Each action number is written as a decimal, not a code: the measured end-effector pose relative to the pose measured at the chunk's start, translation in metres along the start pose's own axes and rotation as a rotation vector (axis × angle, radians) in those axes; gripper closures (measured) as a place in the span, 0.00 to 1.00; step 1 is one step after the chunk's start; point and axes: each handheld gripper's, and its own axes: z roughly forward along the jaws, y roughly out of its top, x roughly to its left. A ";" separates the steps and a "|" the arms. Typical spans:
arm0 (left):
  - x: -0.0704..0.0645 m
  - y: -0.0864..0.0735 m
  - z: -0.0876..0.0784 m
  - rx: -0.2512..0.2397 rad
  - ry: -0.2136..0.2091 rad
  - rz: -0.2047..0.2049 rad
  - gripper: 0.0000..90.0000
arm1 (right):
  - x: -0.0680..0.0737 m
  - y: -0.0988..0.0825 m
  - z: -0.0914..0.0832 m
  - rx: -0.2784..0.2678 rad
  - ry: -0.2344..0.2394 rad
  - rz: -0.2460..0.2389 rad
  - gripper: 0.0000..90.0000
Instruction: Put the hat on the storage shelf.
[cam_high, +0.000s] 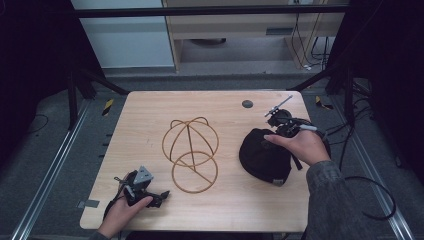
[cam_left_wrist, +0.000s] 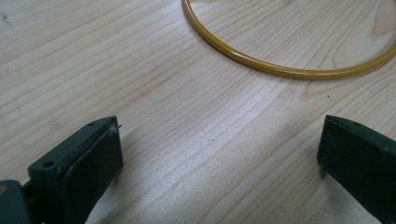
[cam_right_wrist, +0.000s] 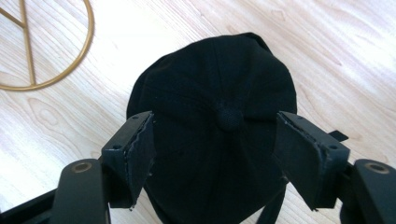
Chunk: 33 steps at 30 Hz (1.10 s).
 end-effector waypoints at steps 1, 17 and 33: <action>0.000 0.000 0.000 0.000 -0.001 0.001 0.00 | -0.002 0.000 0.002 0.002 -0.003 0.007 0.33; 0.000 0.000 0.000 0.000 -0.001 0.001 0.00 | -0.011 0.006 0.034 0.050 0.022 0.052 0.36; 0.000 0.000 0.000 0.000 -0.003 0.003 0.00 | -0.013 0.008 0.043 0.086 0.060 0.025 0.78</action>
